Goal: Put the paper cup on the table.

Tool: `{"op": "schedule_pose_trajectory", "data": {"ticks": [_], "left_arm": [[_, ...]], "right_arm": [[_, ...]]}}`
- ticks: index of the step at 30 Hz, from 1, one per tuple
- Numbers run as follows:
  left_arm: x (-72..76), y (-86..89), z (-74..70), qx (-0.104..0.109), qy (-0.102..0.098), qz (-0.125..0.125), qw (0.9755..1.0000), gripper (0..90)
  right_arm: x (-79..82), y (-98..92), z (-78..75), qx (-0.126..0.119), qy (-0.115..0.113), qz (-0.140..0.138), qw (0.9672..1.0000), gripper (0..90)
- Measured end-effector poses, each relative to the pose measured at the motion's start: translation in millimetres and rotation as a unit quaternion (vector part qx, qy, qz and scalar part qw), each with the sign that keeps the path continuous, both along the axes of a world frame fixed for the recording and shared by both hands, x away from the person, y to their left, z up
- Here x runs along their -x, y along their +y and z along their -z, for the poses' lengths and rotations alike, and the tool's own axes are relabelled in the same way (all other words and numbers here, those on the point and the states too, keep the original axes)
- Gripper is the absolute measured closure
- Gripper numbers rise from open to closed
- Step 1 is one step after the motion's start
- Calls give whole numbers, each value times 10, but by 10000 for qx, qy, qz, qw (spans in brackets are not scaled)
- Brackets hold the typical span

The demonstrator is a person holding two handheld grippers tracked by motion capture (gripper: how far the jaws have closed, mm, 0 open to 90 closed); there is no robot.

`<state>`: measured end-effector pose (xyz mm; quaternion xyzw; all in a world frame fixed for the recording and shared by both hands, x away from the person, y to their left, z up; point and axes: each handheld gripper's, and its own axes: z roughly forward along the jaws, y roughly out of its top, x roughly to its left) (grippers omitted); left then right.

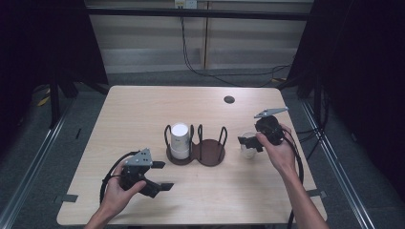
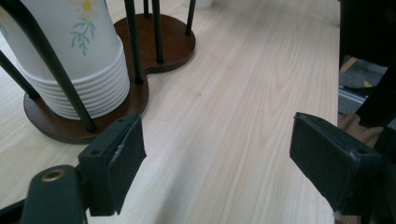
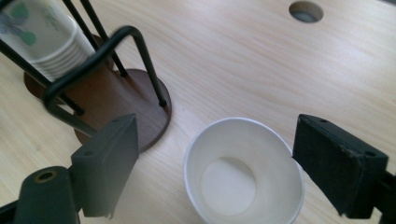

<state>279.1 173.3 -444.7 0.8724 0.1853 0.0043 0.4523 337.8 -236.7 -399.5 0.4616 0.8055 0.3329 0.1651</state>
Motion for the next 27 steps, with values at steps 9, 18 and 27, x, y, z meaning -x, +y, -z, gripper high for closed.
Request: {"op": "schedule_pose_trajectory", "data": {"ticks": [9, 18, 27], "left_arm": [[11, 41, 28, 45, 15, -84, 10000, 180], [34, 35, 71, 57, 18, -156, 9999, 177], [37, 61, 78, 167, 76, -348, 9992, 176]], "right_arm": [[275, 10, 65, -640, -467, 15, 9969, 142], [511, 11, 138, -1040, -805, 129, 9912, 142], [834, 126, 260, -1250, -999, -111, 9871, 146]]}}
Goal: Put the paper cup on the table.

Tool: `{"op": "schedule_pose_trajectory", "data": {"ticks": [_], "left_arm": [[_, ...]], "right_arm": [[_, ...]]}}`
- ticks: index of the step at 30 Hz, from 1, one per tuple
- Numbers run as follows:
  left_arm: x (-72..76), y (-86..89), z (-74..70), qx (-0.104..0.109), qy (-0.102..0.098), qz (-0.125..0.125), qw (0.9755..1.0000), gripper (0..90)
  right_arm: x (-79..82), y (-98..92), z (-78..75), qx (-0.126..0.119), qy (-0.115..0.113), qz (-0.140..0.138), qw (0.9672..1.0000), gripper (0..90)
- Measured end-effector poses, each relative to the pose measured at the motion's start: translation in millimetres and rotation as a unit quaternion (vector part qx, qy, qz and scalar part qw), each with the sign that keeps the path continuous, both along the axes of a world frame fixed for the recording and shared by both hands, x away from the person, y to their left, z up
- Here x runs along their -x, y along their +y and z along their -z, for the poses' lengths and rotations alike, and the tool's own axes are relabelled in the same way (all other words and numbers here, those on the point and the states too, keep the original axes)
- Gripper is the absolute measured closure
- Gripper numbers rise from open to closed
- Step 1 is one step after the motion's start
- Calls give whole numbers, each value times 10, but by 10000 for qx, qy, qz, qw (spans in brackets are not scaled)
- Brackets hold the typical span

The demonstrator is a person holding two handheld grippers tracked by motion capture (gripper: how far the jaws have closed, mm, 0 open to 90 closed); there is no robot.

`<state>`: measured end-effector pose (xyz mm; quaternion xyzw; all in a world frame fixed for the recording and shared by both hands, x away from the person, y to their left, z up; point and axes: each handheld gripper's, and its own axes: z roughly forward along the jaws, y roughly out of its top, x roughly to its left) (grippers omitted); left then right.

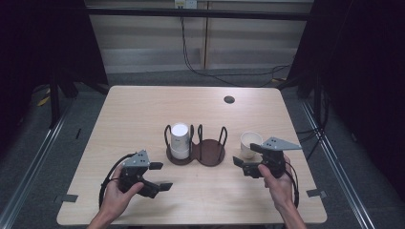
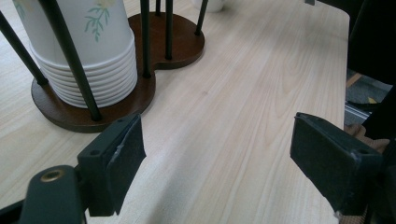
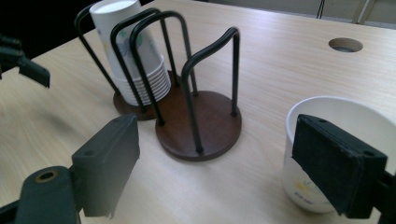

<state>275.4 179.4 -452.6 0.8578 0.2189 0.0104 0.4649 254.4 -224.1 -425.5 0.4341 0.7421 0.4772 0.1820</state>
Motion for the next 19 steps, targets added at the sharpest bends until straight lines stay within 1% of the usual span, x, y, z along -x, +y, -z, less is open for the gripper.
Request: {"op": "schedule_pose_trajectory", "data": {"ticks": [3, 4, 5, 6, 8, 9, 10, 11, 12, 13, 15, 16, 19], "left_arm": [[1, 2, 1, 17, -12, -21, 10000, 175], [10, -5, 7, -7, -29, -17, 10000, 175], [10, -5, 7, -7, -29, -17, 10000, 174], [18, -11, 15, 2, -25, -18, 10000, 174], [18, -18, 24, 1, -13, -16, 10000, 174], [18, -18, 24, 1, -13, -16, 10000, 173], [9, -18, 34, -22, 37, 0, 10000, 172], [11, -21, 38, -19, 12, -37, 10000, 172], [7, -20, 41, -39, -6, -32, 10000, 171], [8, -21, 45, -37, 6, -40, 10000, 170], [11, -19, 54, 11, -8, -112, 9999, 170], [8, -15, 59, 20, -1, -117, 9999, 170], [1, -2, 66, 66, 46, -188, 9998, 161]], "right_arm": [[47, 25, 16, -18, 1, -22, 10000, 146], [102, 47, 25, -65, 28, -58, 10000, 144], [122, 54, 36, -117, 40, -73, 9999, 144], [150, 70, 58, -114, 73, -114, 9998, 143], [213, 107, 112, -35, 67, -192, 9998, 144], [213, 107, 112, -35, 67, -192, 9998, 144], [279, 140, 192, -99, 17, -247, 9996, 144], [301, 162, 216, -41, 24, -244, 9997, 145], [324, 196, 245, 71, 20, -245, 9997, 146], [337, 222, 268, 134, 26, -274, 9995, 146], [349, 242, 291, 7, 59, -261, 9996, 147], [343, 242, 292, -52, 99, -310, 9995, 147], [324, 216, 317, -99, 103, -209, 9997, 147]]}}
